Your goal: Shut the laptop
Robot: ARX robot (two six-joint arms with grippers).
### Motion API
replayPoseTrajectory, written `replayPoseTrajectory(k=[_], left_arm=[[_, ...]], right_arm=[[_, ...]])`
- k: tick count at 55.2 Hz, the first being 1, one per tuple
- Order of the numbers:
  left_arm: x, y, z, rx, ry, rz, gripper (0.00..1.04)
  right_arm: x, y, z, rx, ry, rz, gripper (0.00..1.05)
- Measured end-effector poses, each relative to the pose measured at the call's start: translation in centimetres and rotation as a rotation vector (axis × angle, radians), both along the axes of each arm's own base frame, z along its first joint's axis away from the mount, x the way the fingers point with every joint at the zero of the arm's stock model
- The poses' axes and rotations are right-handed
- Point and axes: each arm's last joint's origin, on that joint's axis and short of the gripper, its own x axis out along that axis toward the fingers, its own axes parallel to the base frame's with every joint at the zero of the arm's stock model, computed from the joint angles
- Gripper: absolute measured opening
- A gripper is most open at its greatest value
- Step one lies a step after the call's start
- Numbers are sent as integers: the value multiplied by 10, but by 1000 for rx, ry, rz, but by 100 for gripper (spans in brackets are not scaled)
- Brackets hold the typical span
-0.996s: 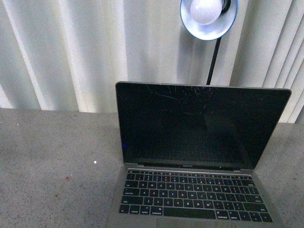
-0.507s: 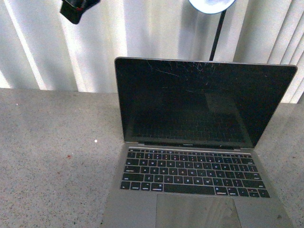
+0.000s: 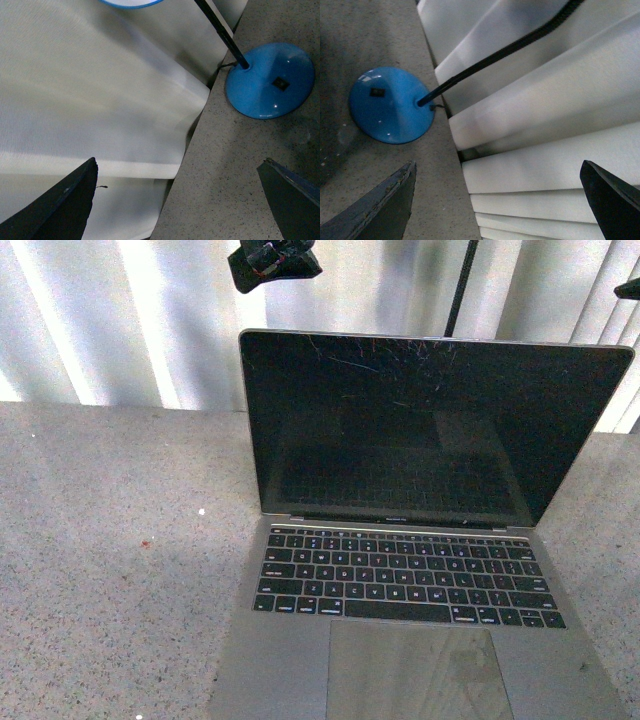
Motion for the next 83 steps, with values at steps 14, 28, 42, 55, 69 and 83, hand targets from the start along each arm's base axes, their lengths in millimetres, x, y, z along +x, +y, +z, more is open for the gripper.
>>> replayPoseTrajectory(k=[14,28,42,55,69,83], left_arm=[[11,-12,2,122,42,-91,91],[13,-16,-9,149,58,-193,48],[11,-15,-18,160,92,-284,7],[14,-16,-36,187,132,-330,4],[14,-24,-45,218,144,-368,4],[12,-30,-48,238,151,-422,4]], right_arm=[[13,14,-12,-89,53,107,76],[17,20,-15,-124,79,159,33],[12,26,-25,-134,164,229,3],[7,35,-29,-160,216,292,3],[11,44,-36,-175,268,328,3],[14,49,-38,-170,324,343,3]])
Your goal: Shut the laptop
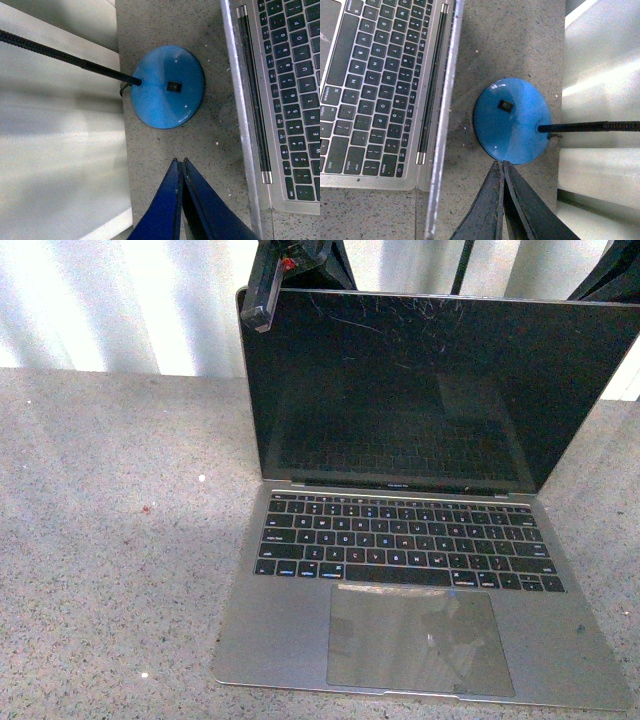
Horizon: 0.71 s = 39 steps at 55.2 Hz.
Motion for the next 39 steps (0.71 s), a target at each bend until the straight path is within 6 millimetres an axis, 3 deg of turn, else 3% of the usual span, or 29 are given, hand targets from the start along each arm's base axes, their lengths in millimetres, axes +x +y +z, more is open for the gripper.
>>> replayPoseTrajectory(k=[28,39], left_arm=[[-3,-6,-3,14,-11,-53,4],[-17,-15,-8,29,-18,-126,4]], right_arm=[[-5,5,4,-39,111,-2,3],[-12,13,-4,-86,178,16,3]])
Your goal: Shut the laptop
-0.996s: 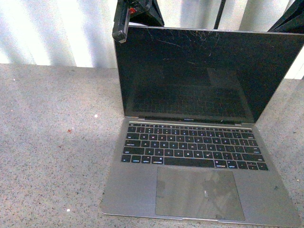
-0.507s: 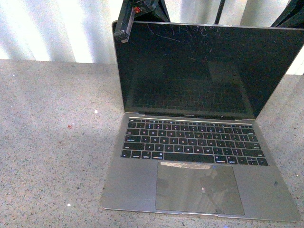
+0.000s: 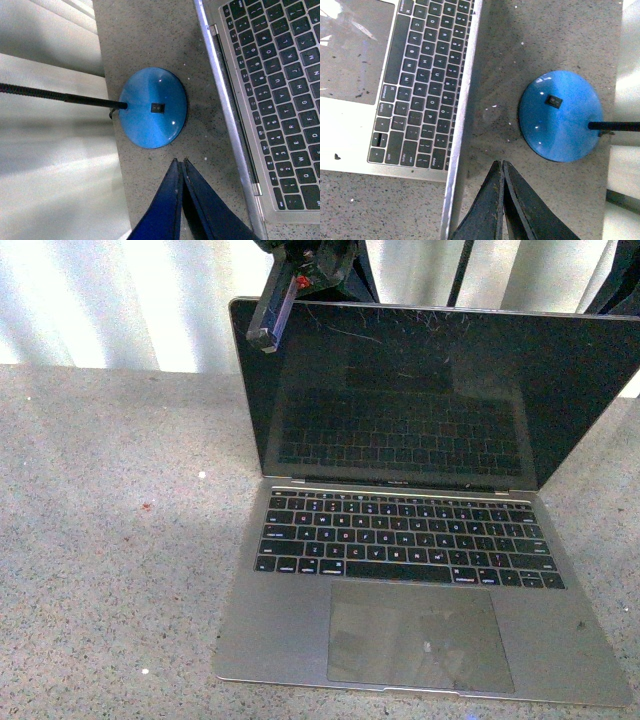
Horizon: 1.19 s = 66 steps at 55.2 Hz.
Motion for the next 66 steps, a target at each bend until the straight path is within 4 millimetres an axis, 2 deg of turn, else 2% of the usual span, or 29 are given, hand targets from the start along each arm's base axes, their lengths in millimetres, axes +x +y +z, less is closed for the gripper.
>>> replayPoseTrajectory(k=[7,29,40,48,66], left_arm=[[-8,-4,-2,16,-9,-35,4],[-27,-12,-8,-7,-63,-129,4],[-33,-14,-15,-13,-85,-152,4],[-40,-15,-27,5,-77,-169,4],[-53,-20,-33,10,-71,-147,4]], right_arm=[[-7,7,-4,-11,30,21,3],[-27,20,5,-41,54,61,3],[-34,22,0,-76,78,57,3],[-36,26,-6,-79,90,58,3],[-41,40,-20,-77,94,73,3]])
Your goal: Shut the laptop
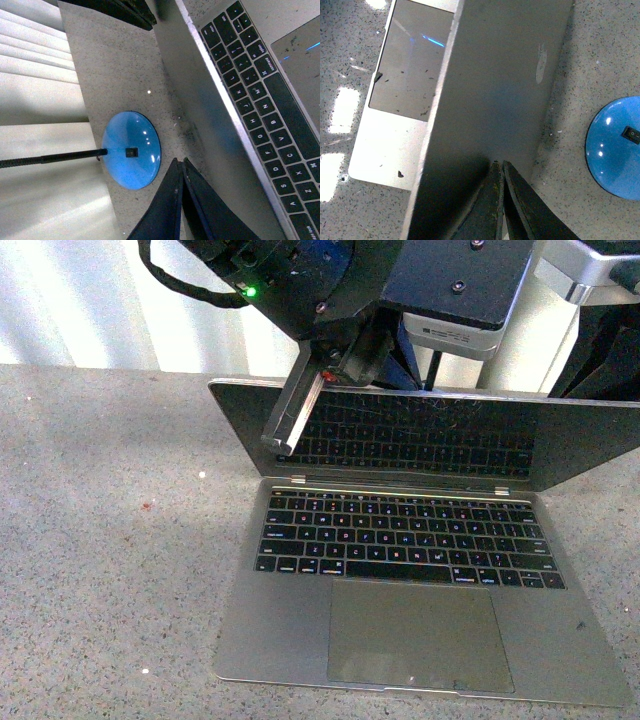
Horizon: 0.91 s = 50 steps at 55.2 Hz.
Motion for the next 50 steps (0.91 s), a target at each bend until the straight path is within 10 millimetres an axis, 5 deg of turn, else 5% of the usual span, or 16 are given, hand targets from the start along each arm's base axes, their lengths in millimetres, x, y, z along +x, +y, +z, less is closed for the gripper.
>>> replayPoseTrajectory(k=[50], left_arm=[[-36,5,-42,46,103,48,4]], right_arm=[[-33,24,-41,51,68,37,3]])
